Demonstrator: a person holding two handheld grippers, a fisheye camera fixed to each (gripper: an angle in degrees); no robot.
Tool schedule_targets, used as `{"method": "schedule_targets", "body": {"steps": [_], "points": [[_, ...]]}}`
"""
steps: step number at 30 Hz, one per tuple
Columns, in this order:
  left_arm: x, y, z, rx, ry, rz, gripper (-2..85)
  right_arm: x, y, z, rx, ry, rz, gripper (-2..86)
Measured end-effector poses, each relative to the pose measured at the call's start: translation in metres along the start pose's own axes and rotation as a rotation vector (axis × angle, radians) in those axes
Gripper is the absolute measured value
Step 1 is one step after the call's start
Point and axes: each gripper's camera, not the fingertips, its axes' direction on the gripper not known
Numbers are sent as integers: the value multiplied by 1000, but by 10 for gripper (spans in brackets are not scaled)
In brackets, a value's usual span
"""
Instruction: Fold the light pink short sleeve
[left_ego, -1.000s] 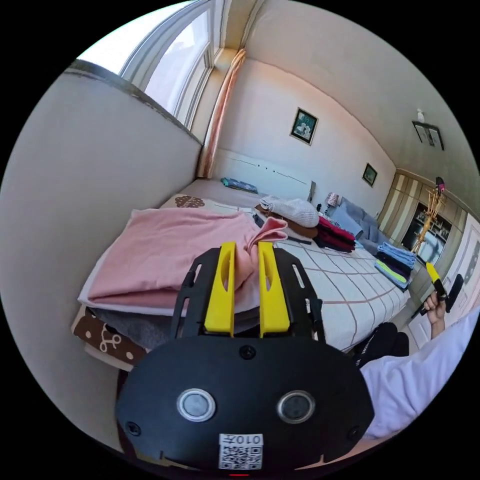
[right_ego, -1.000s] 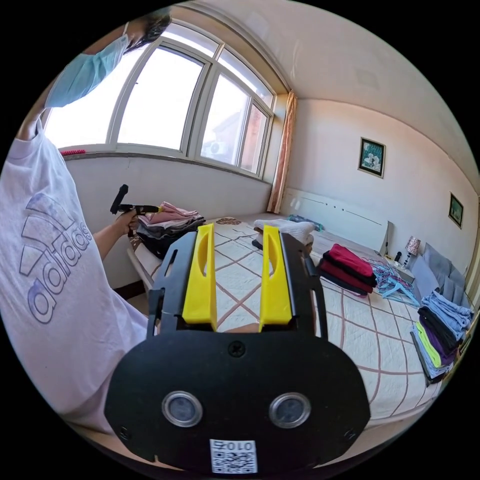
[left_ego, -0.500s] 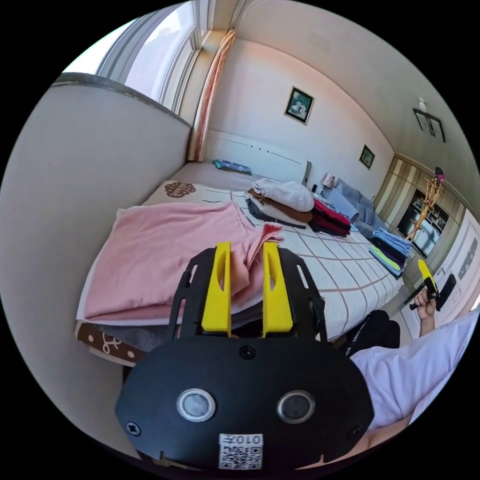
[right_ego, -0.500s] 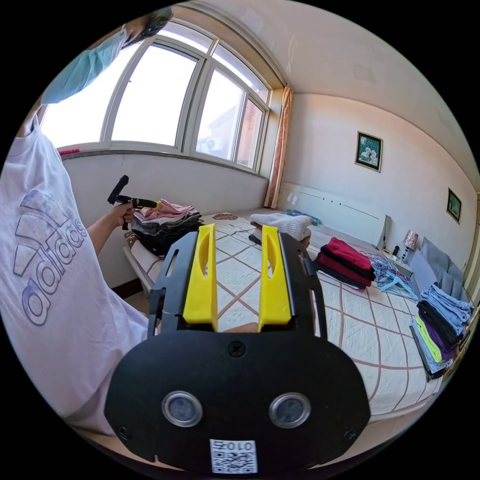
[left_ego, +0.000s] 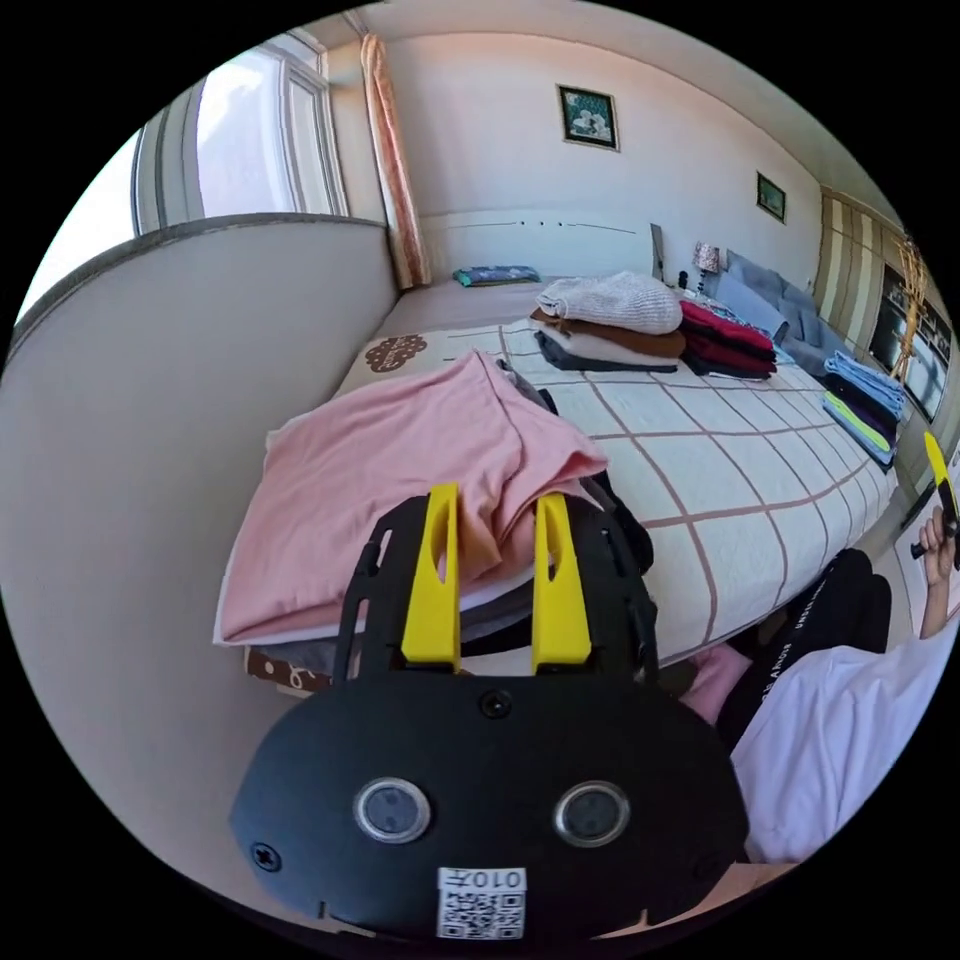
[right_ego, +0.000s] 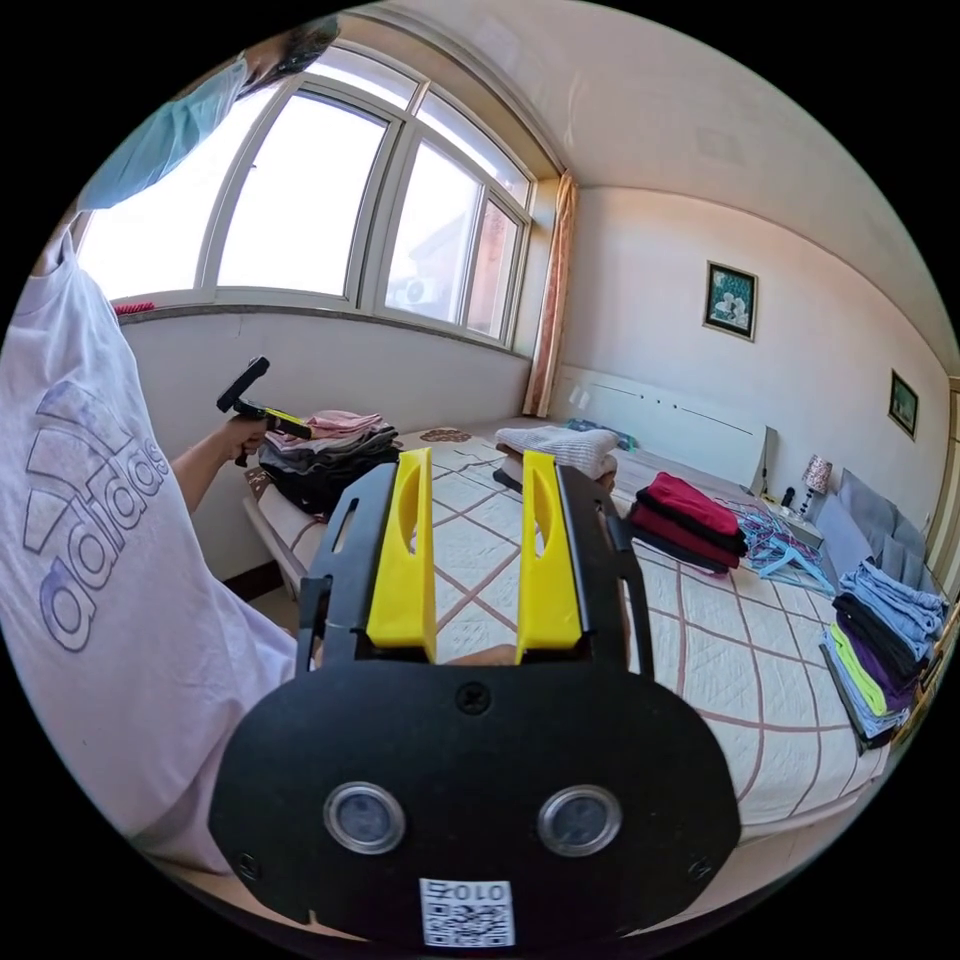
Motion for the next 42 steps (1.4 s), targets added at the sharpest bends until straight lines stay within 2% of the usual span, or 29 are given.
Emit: {"method": "schedule_targets", "body": {"steps": [3,8,12,17,20,22,24,26,27,29,31,35,37,42], "points": [[-11,5,-10,90,44,-114,76,1,3,-1,-14,20,-11,130],[-57,27,-35,429,314,-425,73,11,11,-11,19,36,33,127],[-28,-7,-67,548,339,-298,74,19,16,-20,41,64,69,126],[58,-75,-80,652,627,-38,79,23,19,-29,45,99,81,125],[117,-104,-53,604,813,6,80,25,22,-39,43,140,96,125],[158,-114,-33,570,890,22,80,29,25,-46,43,162,114,124],[213,-118,-15,521,916,131,82,36,28,-55,40,190,146,121],[305,-113,21,298,840,364,86,42,31,-59,31,203,173,119],[327,-109,34,217,828,409,87,46,33,-61,22,208,191,118],[389,-77,73,11,922,579,93,52,35,-62,5,209,215,117],[407,-56,83,-7,956,612,99,59,38,-60,-27,208,237,116],[422,-40,91,41,746,707,121,76,43,-41,-76,178,289,119],[427,-36,96,65,710,746,134,80,43,-33,-65,155,304,123],[462,-18,116,63,730,821,149,71,33,-29,28,129,284,129]]}}
